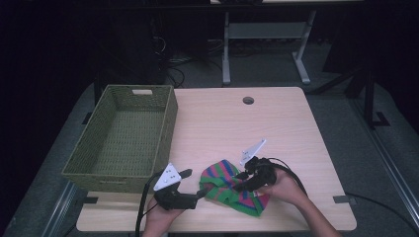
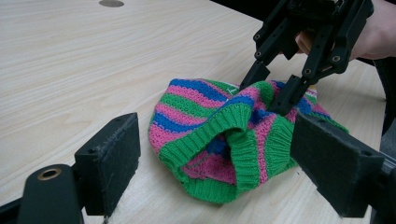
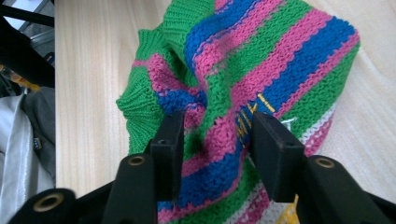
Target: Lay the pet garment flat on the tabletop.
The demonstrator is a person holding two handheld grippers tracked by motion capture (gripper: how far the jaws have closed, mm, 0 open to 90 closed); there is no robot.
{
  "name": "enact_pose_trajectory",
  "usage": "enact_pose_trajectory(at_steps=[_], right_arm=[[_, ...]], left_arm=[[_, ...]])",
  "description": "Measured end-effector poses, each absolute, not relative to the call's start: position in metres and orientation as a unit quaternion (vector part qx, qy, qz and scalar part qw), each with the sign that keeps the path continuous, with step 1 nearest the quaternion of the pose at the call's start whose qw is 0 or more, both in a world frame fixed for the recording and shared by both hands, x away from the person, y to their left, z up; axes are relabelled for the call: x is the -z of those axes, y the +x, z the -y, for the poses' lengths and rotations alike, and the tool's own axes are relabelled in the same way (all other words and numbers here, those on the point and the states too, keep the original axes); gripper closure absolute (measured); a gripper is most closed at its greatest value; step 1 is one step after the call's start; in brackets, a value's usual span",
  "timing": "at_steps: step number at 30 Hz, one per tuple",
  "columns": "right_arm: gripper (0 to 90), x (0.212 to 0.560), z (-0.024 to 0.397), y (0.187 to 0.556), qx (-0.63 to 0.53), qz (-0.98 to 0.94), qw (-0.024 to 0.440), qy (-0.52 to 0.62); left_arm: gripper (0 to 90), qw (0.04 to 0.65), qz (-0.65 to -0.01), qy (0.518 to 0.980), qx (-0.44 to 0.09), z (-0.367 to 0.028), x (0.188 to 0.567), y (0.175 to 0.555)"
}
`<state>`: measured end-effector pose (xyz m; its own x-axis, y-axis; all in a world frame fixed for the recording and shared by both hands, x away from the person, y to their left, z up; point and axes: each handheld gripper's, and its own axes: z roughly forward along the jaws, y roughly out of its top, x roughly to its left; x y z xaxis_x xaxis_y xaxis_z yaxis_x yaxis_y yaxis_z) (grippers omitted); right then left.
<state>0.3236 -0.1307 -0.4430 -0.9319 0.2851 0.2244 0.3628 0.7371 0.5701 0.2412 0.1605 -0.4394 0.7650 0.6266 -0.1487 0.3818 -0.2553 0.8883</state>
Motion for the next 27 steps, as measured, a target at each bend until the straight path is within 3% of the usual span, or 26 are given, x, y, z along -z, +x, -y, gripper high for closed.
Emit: enact_pose_trajectory(at_steps=[14, 27], right_arm=[[43.9, 0.427, 0.141, 0.316, 0.342, 0.922, 0.050, -0.176], [42.9, 0.405, 0.137, 0.303, 0.355, 0.921, 0.035, -0.156]], left_arm=[[15.7, 0.517, -0.324, 0.784, -0.116, -0.160, 0.440, 0.242], [15.7, 0.516, -0.326, 0.783, -0.119, -0.161, 0.440, 0.242]])
